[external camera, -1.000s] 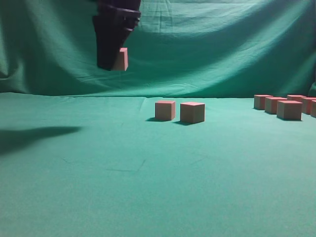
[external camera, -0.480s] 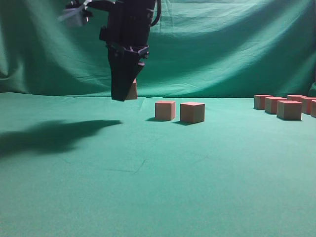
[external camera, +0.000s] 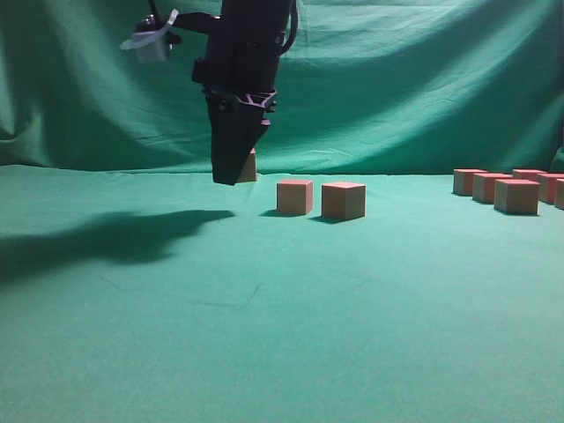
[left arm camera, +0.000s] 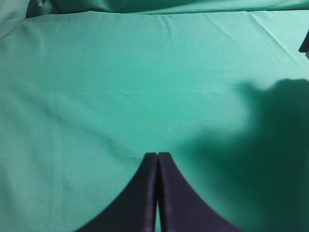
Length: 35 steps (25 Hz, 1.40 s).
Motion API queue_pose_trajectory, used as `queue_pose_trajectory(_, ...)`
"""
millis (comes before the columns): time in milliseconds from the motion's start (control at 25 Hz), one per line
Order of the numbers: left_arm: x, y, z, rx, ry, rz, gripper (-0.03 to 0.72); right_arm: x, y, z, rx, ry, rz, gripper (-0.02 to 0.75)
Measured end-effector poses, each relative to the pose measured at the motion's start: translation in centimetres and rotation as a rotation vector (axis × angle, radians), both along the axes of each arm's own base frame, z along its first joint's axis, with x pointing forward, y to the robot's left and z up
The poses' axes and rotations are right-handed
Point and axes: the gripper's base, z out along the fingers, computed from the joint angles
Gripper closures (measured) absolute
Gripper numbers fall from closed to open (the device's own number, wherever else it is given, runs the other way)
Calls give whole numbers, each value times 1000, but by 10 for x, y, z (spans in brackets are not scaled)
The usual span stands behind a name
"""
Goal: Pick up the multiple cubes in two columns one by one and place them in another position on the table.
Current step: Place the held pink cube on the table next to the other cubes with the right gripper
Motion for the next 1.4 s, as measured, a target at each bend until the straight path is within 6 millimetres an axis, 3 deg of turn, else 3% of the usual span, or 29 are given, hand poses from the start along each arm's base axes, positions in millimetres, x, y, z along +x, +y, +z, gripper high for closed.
queue_pose_trajectory(360, 0, 0, 0, 0, 0, 0, 688, -3, 0, -1, 10, 36, 13, 475)
queue_pose_trajectory(1040, 0, 0, 0, 0, 0, 0, 688, -3, 4, -25, 0, 99, 48, 475)
queue_pose_trajectory(1400, 0, 0, 0, 0, 0, 0, 688, 0, 2, -28, 5, 93, 58, 475)
